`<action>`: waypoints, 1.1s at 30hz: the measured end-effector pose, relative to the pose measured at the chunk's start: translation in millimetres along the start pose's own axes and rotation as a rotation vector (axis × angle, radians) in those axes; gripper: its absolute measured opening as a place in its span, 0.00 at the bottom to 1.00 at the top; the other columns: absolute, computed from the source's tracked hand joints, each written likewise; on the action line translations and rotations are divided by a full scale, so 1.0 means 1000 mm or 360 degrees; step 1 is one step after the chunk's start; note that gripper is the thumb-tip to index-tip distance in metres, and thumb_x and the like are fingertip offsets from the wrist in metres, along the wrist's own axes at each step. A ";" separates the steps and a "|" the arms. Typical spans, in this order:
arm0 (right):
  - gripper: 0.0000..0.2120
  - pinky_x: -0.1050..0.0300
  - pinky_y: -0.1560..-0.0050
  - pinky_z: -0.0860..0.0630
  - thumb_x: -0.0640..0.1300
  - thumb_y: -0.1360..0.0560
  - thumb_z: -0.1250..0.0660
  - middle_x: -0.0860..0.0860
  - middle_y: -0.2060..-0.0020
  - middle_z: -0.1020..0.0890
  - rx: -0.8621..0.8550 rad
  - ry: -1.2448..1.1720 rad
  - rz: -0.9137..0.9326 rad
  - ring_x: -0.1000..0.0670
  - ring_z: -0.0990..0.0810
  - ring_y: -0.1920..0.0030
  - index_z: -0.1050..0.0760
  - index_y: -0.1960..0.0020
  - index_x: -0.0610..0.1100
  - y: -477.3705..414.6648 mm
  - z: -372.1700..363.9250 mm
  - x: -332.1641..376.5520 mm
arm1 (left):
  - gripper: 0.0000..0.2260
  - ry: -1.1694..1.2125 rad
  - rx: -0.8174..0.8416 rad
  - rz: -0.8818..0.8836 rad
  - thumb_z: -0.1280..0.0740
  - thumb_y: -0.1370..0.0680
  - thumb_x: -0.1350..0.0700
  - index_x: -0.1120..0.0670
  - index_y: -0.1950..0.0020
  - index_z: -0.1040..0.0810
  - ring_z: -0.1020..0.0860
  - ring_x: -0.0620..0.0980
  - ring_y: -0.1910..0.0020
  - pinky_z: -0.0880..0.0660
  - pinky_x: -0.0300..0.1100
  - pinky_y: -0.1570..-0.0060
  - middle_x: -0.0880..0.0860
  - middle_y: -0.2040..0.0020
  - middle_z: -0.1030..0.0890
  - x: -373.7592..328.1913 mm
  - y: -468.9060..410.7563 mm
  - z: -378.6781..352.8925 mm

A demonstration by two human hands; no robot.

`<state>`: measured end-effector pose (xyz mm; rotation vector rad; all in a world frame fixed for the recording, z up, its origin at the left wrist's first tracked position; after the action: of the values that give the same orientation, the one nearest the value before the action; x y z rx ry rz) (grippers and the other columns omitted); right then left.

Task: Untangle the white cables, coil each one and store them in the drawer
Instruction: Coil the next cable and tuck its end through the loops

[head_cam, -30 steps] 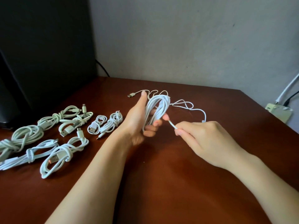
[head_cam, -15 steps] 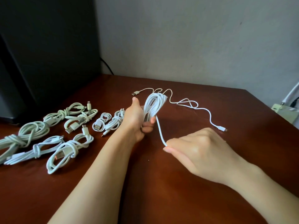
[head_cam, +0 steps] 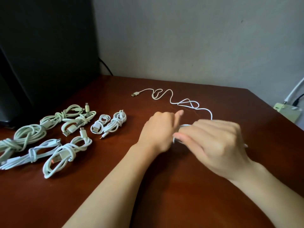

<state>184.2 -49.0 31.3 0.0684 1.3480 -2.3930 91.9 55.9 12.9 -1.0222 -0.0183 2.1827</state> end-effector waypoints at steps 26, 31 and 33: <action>0.20 0.61 0.70 0.34 0.56 0.23 0.48 0.56 0.77 0.26 0.0480 -0.0473 -0.1013 0.54 0.27 0.74 0.30 0.71 0.52 0.024 -0.024 -0.038 | 0.18 0.1682 0.0017 0.0107 0.42 0.18 0.49 0.55 0.65 0.29 0.40 0.44 0.81 0.46 0.30 0.79 0.54 0.75 0.33 -0.004 -0.002 0.008; 0.17 0.68 0.71 0.35 0.56 0.22 0.47 0.58 0.79 0.31 0.0514 -0.0290 -0.0687 0.58 0.28 0.73 0.30 0.66 0.52 0.020 -0.022 -0.028 | 0.13 0.1351 -0.0340 0.0523 0.43 0.18 0.51 0.56 0.59 0.29 0.36 0.45 0.82 0.42 0.33 0.81 0.54 0.74 0.28 0.018 -0.009 0.011; 0.19 0.58 0.70 0.30 0.56 0.22 0.49 0.55 0.77 0.30 0.0569 -0.0245 -0.0613 0.53 0.28 0.74 0.28 0.65 0.50 0.018 -0.023 -0.022 | 0.13 0.1513 -0.0320 0.0641 0.45 0.18 0.52 0.55 0.59 0.29 0.38 0.44 0.83 0.44 0.33 0.82 0.54 0.74 0.29 0.020 -0.010 0.009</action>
<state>207.3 -31.8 9.2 -0.2981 0.9154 -2.8676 83.5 78.2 8.5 -2.2371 0.4439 1.8194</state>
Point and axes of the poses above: each hand's wrist, its own y-axis away from the middle knuckle, its own z-axis out of the back of the hand, x = y × z, the point moved 1 cm from there along -y, towards the middle knuckle
